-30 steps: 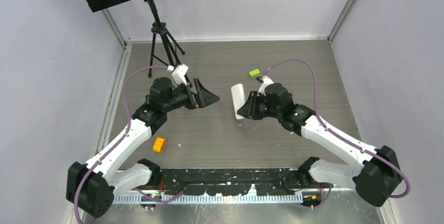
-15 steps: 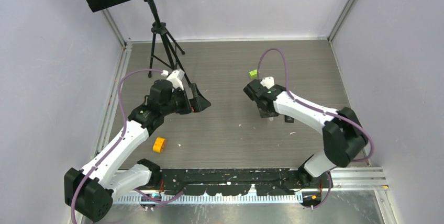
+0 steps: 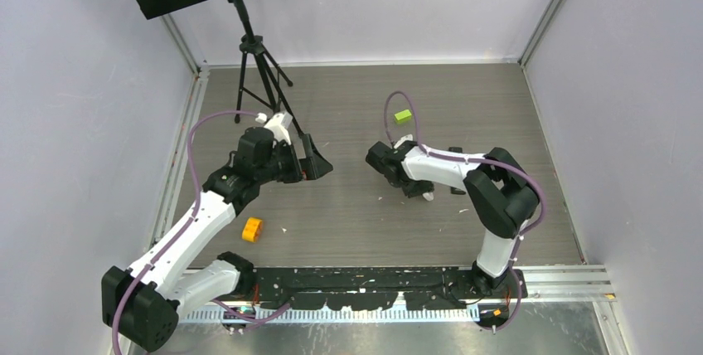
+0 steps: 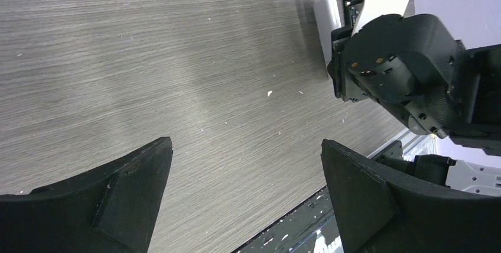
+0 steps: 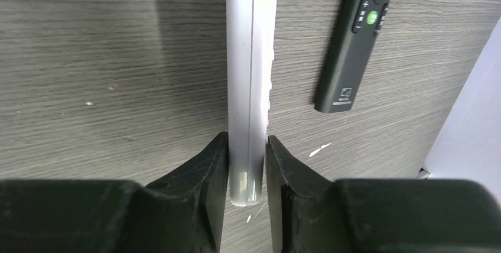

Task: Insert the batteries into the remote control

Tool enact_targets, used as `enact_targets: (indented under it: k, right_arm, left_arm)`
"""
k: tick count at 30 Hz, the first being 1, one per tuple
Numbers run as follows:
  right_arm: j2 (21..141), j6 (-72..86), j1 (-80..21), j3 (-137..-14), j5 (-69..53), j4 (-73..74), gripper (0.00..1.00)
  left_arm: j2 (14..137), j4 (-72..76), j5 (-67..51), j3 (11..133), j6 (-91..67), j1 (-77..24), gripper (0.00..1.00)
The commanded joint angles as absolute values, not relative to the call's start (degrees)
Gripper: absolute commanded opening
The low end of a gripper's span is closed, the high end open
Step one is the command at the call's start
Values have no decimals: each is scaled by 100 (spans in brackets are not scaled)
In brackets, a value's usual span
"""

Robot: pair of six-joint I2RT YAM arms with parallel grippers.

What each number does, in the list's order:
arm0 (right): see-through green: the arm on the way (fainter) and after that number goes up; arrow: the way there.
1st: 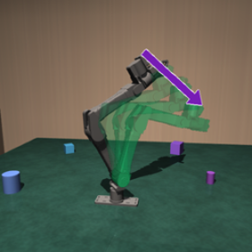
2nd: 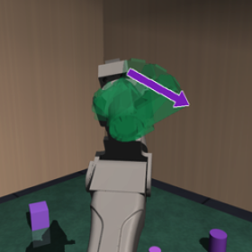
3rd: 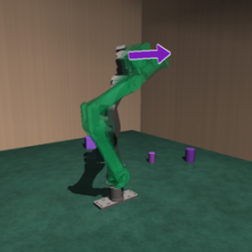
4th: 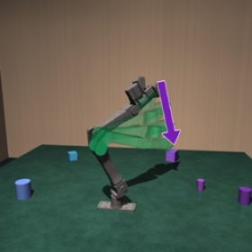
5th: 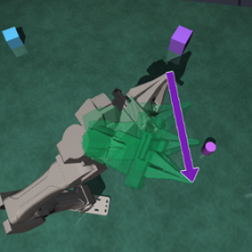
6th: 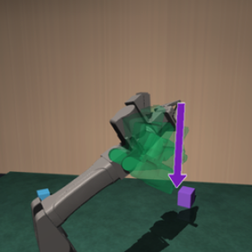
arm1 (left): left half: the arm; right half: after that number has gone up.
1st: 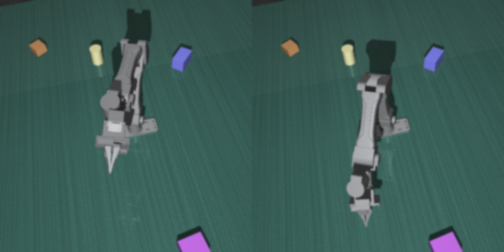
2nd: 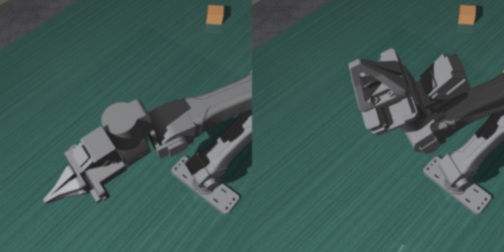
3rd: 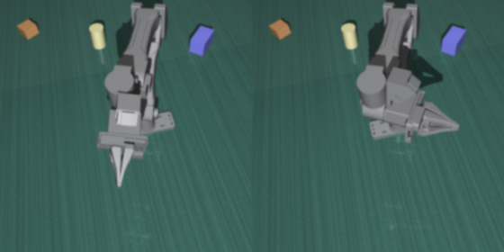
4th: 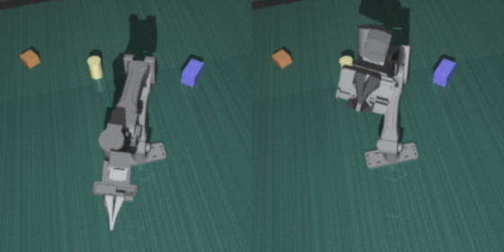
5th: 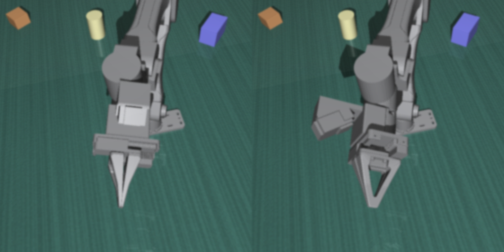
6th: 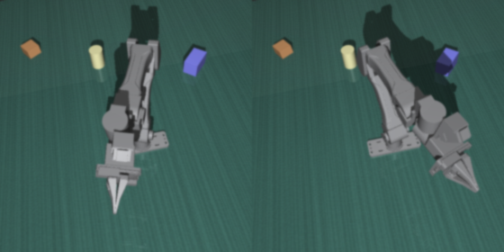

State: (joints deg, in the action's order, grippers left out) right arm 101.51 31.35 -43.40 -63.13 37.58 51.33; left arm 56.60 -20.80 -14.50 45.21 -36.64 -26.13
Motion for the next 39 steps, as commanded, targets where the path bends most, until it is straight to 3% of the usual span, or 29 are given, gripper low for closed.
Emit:
enact_targets:
  k: [1,6,9,11,15,21,24,29,39]
  right_arm:
    - [10295,3202,-4465,-6521,3842,5100,36]
    - [10250,3123,-4541,-6514,3504,4971,46]
    - [10069,3062,-4544,-6444,2977,4798,58]
    - [9822,3063,-4544,-6361,2666,4672,67]
    - [8981,3099,-4544,-6236,2454,4499,73]
    - [7157,3528,-4535,-6118,3790,4722,75]
    - [6124,3692,-4527,-6192,4814,5085,86]
    - [4703,3499,-4518,-6800,6109,5852,88]
    - [3092,3130,-4518,-7986,6932,6590,89]
  left_arm:
    - [5512,-2150,-1342,4664,-3478,-2602,100]
    - [5474,-2380,-1193,4772,-3391,-2602,100]
    - [5474,-2577,-1219,4890,-3287,-2602,100]
    - [5498,-2889,-1159,5065,-3231,-2602,100]
    - [5543,-3561,-922,5505,-3062,-2602,100]
    - [5202,-4178,-327,5797,-2912,-2602,100]
    - [4803,-4355,103,5836,-2839,-2602,100]
    - [3915,-4617,624,5918,-2544,-2602,100]
    - [3039,-5549,1061,6596,-2117,-2602,100]
